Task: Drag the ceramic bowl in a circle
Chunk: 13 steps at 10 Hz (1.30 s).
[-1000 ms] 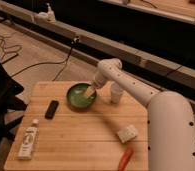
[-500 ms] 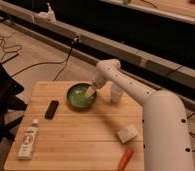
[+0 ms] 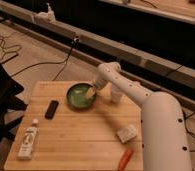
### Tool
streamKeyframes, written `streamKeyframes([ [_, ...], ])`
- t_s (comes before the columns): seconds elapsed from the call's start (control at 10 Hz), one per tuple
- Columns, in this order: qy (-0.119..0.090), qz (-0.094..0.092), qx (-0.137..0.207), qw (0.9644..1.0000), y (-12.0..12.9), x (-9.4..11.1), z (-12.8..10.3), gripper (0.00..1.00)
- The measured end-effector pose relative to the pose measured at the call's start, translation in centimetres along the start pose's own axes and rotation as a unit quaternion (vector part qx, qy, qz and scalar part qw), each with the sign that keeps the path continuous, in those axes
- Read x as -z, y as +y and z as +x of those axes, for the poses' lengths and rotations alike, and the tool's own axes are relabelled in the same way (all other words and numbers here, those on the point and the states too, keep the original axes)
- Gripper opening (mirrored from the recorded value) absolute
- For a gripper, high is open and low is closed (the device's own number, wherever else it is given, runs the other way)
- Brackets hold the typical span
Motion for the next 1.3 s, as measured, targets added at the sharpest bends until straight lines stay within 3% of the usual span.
streamKeyframes([
  [0.2, 0.0, -0.011, 0.002, 0.9999, 0.8, -1.1, 0.4, 0.72],
  [0.5, -0.006, -0.014, 0.013, 0.9998, 1.4, -1.3, 0.7, 0.41],
  [0.9, -0.022, -0.008, 0.043, 0.9988, 3.0, 0.6, 0.2, 0.04],
  [1.1, -0.021, -0.004, 0.067, 0.9976, 4.8, 2.6, 1.1, 0.0],
  [1.3, 0.002, 0.013, 0.091, 0.9958, 5.0, 4.7, 3.3, 0.0],
])
